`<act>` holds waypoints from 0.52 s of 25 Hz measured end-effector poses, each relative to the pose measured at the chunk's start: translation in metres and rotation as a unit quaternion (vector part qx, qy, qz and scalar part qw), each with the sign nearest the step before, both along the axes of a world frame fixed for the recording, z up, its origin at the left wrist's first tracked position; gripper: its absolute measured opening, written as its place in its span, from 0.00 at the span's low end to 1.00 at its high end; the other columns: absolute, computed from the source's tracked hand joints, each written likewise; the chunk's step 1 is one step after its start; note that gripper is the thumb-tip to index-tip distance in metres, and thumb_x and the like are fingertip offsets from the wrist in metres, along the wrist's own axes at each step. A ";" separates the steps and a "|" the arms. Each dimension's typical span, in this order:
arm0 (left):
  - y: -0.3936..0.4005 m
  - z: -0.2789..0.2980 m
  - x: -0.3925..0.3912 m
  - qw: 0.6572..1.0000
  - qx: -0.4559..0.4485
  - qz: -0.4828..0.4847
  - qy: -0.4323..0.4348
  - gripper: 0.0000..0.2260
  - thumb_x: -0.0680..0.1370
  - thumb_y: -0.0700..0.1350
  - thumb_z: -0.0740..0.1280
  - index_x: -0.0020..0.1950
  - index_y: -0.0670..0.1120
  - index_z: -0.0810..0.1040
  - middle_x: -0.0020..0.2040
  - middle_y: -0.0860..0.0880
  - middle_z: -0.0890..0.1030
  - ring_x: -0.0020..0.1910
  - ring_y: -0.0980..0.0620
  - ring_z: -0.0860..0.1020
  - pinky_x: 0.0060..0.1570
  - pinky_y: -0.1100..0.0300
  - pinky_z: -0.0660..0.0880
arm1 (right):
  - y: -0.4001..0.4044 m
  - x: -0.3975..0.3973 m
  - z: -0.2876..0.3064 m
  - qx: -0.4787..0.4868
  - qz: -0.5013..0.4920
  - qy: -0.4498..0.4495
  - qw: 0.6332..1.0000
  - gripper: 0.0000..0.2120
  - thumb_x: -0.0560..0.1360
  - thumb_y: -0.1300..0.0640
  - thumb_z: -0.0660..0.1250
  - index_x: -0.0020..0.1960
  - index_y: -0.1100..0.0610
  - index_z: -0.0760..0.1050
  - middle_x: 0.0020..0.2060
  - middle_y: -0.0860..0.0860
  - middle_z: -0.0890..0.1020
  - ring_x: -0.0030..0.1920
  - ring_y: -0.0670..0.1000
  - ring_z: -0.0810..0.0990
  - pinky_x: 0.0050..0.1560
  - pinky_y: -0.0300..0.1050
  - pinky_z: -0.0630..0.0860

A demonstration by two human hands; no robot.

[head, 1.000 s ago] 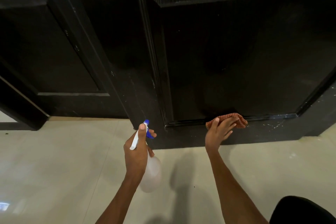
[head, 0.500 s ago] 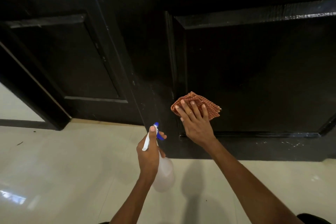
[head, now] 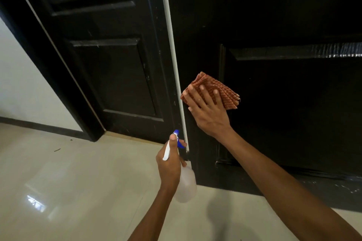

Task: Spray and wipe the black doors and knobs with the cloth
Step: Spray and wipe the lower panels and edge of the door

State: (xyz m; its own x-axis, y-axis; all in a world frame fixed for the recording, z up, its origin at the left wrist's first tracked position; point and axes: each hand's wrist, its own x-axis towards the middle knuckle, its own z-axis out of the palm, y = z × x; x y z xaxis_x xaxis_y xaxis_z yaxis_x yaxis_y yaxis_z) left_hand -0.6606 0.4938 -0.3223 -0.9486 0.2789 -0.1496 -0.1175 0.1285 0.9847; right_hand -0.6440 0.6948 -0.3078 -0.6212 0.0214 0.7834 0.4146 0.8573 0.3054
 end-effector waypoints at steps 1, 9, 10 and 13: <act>-0.004 -0.002 -0.002 1.000 0.000 0.004 0.002 0.18 0.76 0.64 0.59 0.42 0.52 0.79 0.41 0.44 0.81 0.38 0.47 0.79 0.46 0.52 0.80 | 0.002 0.002 -0.017 0.018 0.010 -0.035 0.999 0.27 0.87 0.50 0.50 0.85 0.52 0.51 0.84 0.54 0.49 0.83 0.58 0.42 0.81 0.61 0.37; -0.025 -0.006 -0.004 1.000 -0.008 0.017 0.019 0.16 0.80 0.61 0.59 0.42 0.51 0.76 0.34 0.46 0.78 0.31 0.50 0.76 0.38 0.60 0.76 | -0.009 0.049 -0.117 0.025 -0.011 -0.467 0.884 0.36 0.85 0.61 0.54 0.80 0.49 0.31 0.78 0.51 0.29 0.74 0.52 0.21 0.67 0.56 0.18; -0.025 -0.004 -0.004 1.000 -0.008 0.017 0.020 0.16 0.80 0.61 0.59 0.41 0.52 0.76 0.34 0.46 0.78 0.31 0.50 0.76 0.37 0.60 0.75 | -0.006 0.046 -0.109 0.029 -0.004 -0.429 0.903 0.38 0.84 0.60 0.55 0.81 0.49 0.32 0.80 0.52 0.30 0.76 0.53 0.24 0.71 0.56 0.19; -0.025 0.003 -0.001 1.000 0.004 0.011 0.018 0.16 0.80 0.61 0.60 0.41 0.52 0.76 0.36 0.45 0.79 0.32 0.49 0.76 0.35 0.62 0.74 | 0.002 0.031 -0.045 0.056 0.007 -0.276 0.959 0.40 0.81 0.56 0.59 0.85 0.50 0.39 0.84 0.54 0.39 0.83 0.56 0.37 0.81 0.56 0.34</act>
